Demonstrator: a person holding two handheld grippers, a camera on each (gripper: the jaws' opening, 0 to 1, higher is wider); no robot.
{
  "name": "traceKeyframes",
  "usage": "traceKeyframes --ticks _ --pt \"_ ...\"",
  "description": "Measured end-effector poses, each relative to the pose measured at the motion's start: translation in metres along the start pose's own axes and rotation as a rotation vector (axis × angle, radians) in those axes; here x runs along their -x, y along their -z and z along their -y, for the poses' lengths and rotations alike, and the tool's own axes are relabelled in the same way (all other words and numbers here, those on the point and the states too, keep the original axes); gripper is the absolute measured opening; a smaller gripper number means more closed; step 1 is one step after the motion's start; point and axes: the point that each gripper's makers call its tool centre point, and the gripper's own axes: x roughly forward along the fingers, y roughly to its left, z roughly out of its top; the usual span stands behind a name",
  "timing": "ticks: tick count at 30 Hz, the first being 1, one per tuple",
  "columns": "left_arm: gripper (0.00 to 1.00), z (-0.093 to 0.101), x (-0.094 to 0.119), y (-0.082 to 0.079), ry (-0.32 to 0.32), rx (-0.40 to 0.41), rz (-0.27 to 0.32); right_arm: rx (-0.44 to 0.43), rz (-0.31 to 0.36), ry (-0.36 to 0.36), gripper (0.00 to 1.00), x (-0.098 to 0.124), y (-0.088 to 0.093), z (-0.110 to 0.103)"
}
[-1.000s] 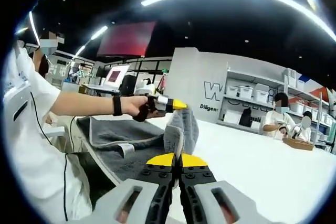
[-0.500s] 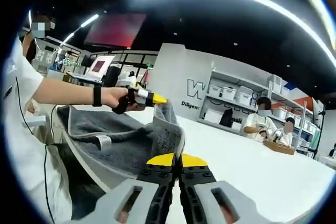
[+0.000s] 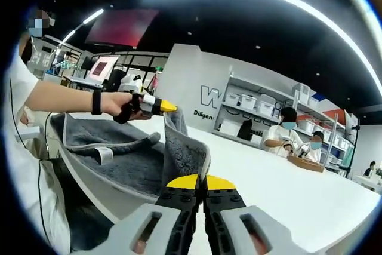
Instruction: Open the folded towel by lifting each exposed corner and separating the folded layers until the towel lies flat within the target outline without major curled edges
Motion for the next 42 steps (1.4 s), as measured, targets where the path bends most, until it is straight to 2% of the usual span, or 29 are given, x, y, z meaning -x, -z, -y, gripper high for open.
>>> traceKeyframes --ticks 2,3,5,14,17,20,31,33,35,40,42 --pt "0.0 0.0 -0.001 0.0 -0.003 -0.004 0.0 -0.029 0.002 -0.045 0.0 0.001 0.0 -0.006" --pt "0.0 0.0 -0.001 0.0 -0.005 -0.002 0.001 -0.061 0.036 -0.038 0.0 0.003 -0.004 -0.005" --pt "0.0 0.0 -0.001 0.0 -0.005 0.007 0.001 -0.016 0.003 -0.069 0.0 0.004 0.001 -0.01" --pt "0.0 -0.001 -0.003 0.007 -0.024 0.002 -0.023 -0.014 -0.007 -0.122 0.0 0.005 0.006 -0.023" --pt "0.0 -0.003 -0.003 0.009 -0.03 0.027 -0.021 -0.002 -0.013 -0.198 0.0 0.006 0.007 -0.037" --pt "0.0 -0.005 -0.002 0.012 -0.039 0.026 -0.021 0.0 -0.012 -0.244 0.0 0.008 0.008 -0.046" --pt "0.0 -0.014 -0.003 0.024 -0.065 0.059 -0.058 0.067 -0.028 -0.32 0.0 0.013 0.012 -0.06" --pt "0.0 -0.02 -0.001 0.03 -0.099 0.075 -0.088 0.077 -0.026 -0.346 0.0 0.014 0.012 -0.065" --pt "0.0 -0.023 0.0 0.033 -0.113 0.051 -0.102 0.063 -0.014 -0.361 0.0 0.015 0.01 -0.067" --pt "0.0 -0.024 0.0 0.038 -0.119 0.061 -0.125 0.088 -0.04 -0.354 0.0 0.016 0.014 -0.066" --pt "0.0 -0.032 -0.005 0.037 -0.132 0.055 -0.14 0.083 -0.032 -0.366 0.0 0.017 0.014 -0.067"
